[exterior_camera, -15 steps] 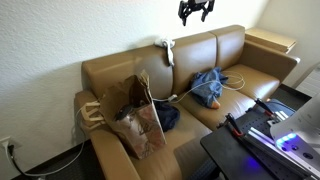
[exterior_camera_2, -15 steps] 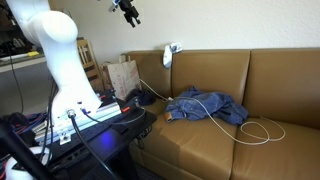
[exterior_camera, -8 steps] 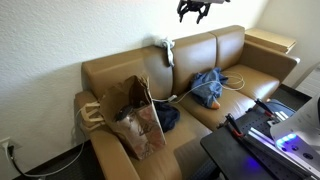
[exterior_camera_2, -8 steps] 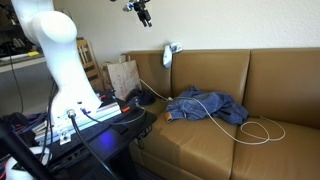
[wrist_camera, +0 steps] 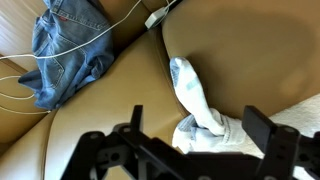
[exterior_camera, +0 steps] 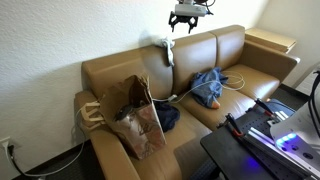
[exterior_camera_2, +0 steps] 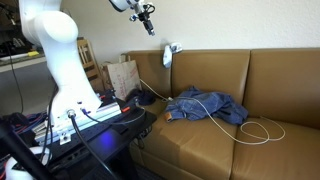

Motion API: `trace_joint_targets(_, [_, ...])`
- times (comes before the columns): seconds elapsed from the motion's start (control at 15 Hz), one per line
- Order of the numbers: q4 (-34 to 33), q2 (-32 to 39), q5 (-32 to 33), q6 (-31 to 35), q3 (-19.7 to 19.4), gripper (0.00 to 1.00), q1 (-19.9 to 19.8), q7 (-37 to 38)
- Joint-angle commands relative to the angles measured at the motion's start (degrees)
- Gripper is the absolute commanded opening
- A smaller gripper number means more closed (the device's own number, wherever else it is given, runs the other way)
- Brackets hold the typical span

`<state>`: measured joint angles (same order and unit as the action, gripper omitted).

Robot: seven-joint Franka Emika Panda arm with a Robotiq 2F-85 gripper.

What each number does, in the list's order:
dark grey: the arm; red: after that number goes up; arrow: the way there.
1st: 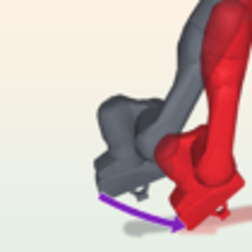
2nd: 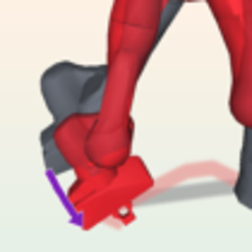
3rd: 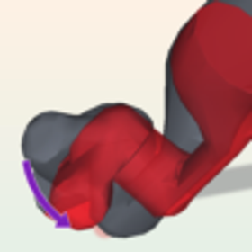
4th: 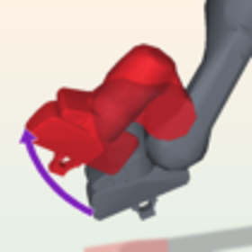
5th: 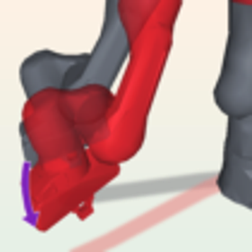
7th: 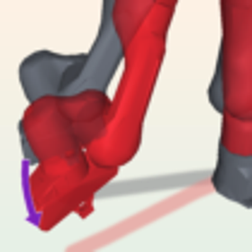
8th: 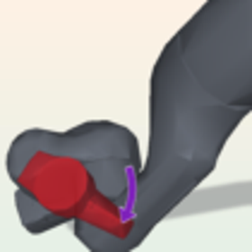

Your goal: Put the sock in the bag

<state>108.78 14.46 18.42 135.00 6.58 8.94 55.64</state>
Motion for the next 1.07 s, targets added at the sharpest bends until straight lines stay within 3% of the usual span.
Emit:
trace_joint_targets(0.0, [-1.5, 3.3, 5.0, 1.3, -3.3, 1.0, 3.3, 3.8])
trace_joint_targets(0.27, [-9.6, 12.4, 12.1, 2.9, -6.4, 1.0, 6.8, 9.8])
trace_joint_targets(0.67, [-27.6, 24.0, 10.0, -3.8, -10.7, 1.0, 11.5, 14.3])
trace_joint_targets(0.73, [-20.9, 20.3, 10.3, 0.4, -10.1, 1.0, 10.9, 13.0])
trace_joint_targets(1.0, [-26.0, 23.8, 11.2, -3.7, -11.3, 1.0, 11.9, 12.1])
